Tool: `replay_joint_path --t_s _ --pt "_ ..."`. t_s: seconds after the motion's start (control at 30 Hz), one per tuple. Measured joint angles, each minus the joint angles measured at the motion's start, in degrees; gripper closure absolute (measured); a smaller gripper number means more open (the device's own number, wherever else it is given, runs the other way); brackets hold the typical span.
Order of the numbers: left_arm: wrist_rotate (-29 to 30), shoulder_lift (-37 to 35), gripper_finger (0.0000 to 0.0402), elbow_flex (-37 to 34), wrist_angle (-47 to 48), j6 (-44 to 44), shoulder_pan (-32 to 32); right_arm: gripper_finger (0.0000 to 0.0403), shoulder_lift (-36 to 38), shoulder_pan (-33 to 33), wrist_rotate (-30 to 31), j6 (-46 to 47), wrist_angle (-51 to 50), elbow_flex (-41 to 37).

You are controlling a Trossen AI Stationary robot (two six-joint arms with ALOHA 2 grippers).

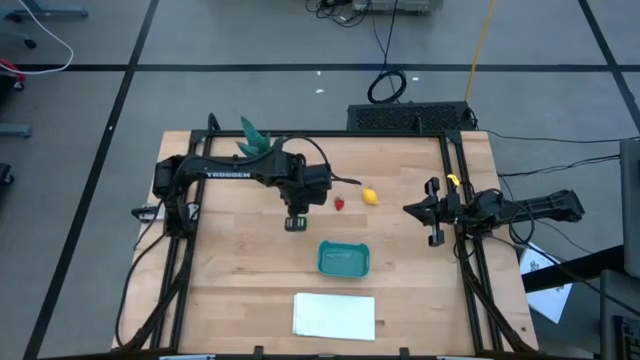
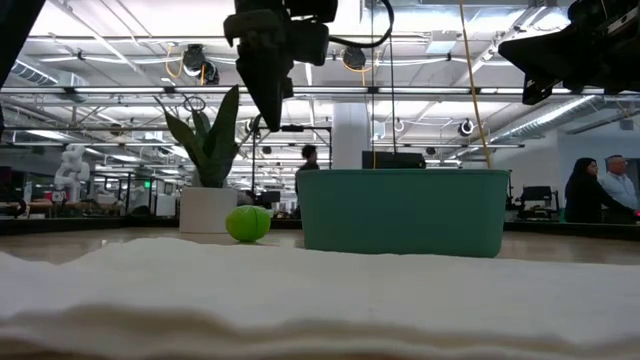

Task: Pick and placing Produce into tupperware
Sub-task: Put the cabbage into the bin

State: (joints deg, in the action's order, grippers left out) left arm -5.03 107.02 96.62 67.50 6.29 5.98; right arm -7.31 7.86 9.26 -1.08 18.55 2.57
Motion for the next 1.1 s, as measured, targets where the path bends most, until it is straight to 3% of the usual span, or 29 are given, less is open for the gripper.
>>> replay_joint_path --t_s 0.27,0.63,0.8,1.1 --pt "0.2 0.0 0.0376 0.0 0.0 2.1 0.1 0.0403 0.0 0.0 0.0 0.4 0.0 0.0" --pt "2.3 0.0 0.0368 0.0 1.7 11.6 -0.2 0.0403 0.0 0.0 0.0 0.4 0.0 0.0" --pt "2.5 0.0 0.0313 0.0 1.4 13.1 -0.6 0.0403 0.0 0.0 0.0 0.4 0.0 0.0" --pt "2.6 0.0 0.0174 -0.1 1.3 11.6 -0.7 0.0403 0.0 0.0 0.0 0.4 0.0 0.0"
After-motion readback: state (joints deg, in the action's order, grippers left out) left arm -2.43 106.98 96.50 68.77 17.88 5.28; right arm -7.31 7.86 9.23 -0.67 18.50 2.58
